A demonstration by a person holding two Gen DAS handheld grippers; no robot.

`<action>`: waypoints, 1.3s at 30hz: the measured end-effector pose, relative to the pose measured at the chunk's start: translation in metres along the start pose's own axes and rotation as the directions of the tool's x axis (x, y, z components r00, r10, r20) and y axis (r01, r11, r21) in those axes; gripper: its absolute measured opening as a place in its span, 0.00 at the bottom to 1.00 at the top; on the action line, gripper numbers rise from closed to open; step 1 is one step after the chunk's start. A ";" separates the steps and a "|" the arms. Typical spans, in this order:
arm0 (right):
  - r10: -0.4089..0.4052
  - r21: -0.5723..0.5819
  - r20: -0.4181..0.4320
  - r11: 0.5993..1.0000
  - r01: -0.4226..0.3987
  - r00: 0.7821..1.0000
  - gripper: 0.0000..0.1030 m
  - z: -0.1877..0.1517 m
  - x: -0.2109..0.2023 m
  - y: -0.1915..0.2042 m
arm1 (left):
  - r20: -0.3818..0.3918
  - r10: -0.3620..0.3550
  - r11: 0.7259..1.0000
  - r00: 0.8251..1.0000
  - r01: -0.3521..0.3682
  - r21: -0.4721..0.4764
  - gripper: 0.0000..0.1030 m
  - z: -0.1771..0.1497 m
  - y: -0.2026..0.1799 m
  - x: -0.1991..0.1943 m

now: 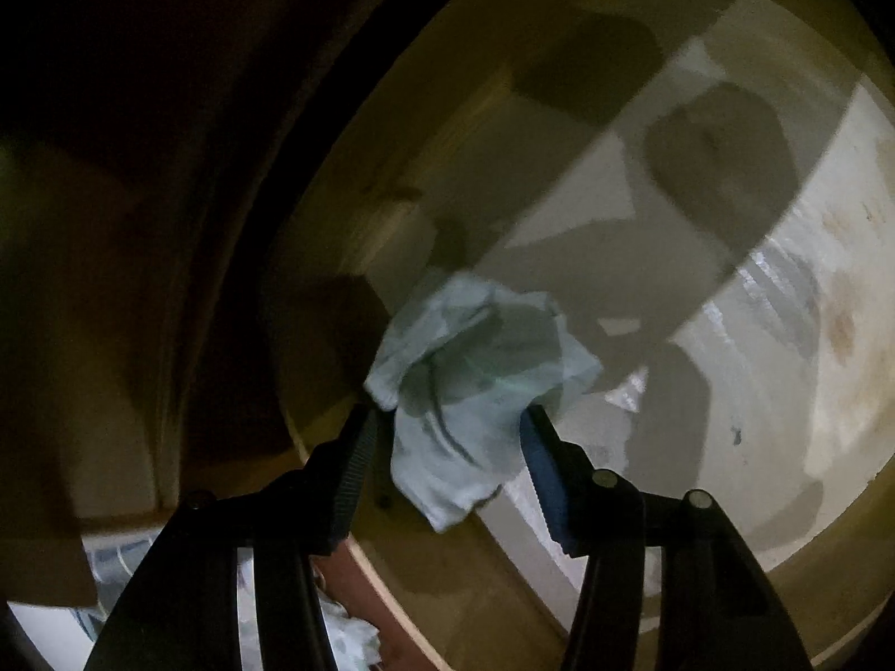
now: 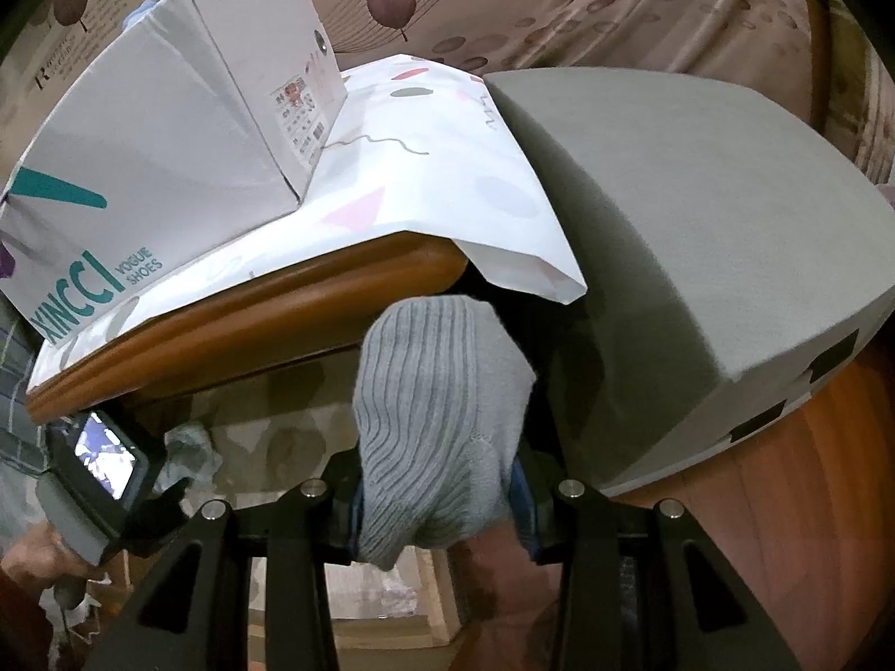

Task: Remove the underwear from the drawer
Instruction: 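Grasp the white underwear with the left gripper and lift it from the drawer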

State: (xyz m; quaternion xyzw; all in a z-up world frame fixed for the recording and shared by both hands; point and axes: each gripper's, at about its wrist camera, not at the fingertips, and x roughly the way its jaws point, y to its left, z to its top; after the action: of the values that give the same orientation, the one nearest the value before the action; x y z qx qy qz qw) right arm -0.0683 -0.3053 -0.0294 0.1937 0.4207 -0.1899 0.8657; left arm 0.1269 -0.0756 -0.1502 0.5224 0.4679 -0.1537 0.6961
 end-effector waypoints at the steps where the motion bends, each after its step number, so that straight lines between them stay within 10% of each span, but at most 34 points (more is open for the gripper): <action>1: -0.002 -0.004 0.000 1.000 0.002 1.000 0.39 0.000 0.000 0.001 | -0.010 -0.035 0.999 0.999 0.035 0.000 0.35 0.001 -0.003 0.002; 11: 0.016 -0.007 -0.011 1.000 -0.016 1.000 0.39 0.000 0.000 0.005 | -0.083 -0.259 0.962 0.962 0.250 -0.108 0.04 0.002 0.003 -0.004; 13: 0.017 -0.007 -0.009 1.000 -0.017 1.000 0.39 0.000 0.000 0.005 | -0.100 -0.348 0.932 0.932 0.332 -0.145 0.04 -0.001 0.001 -0.002; 18: 0.019 -0.012 -0.009 1.000 -0.019 1.000 0.39 0.000 -0.001 0.005 | -0.051 -0.376 0.913 0.925 0.361 -0.190 0.10 -0.010 -0.001 -0.007; 21: 0.020 -0.011 -0.012 1.000 -0.021 1.000 0.39 0.000 0.000 0.005 | -0.010 -0.348 0.919 0.937 0.340 -0.200 0.15 -0.007 0.006 -0.014; 28: 0.030 -0.020 -0.029 0.999 -0.031 0.999 0.40 0.000 0.003 0.009 | 0.027 -0.150 0.979 0.988 0.152 -0.137 0.61 -0.012 0.006 -0.021; 39: 0.018 -0.041 -0.032 0.999 -0.019 0.999 0.40 -0.001 0.005 0.016 | -0.006 0.027 0.996 1.000 -0.026 0.088 0.70 0.008 -0.031 -0.007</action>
State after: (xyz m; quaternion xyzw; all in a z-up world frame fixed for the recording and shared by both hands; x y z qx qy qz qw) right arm -0.0579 -0.2926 -0.0313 0.1825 0.4361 -0.1701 0.8646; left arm 0.1059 -0.0970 -0.1623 0.5592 0.4563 -0.1630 0.6727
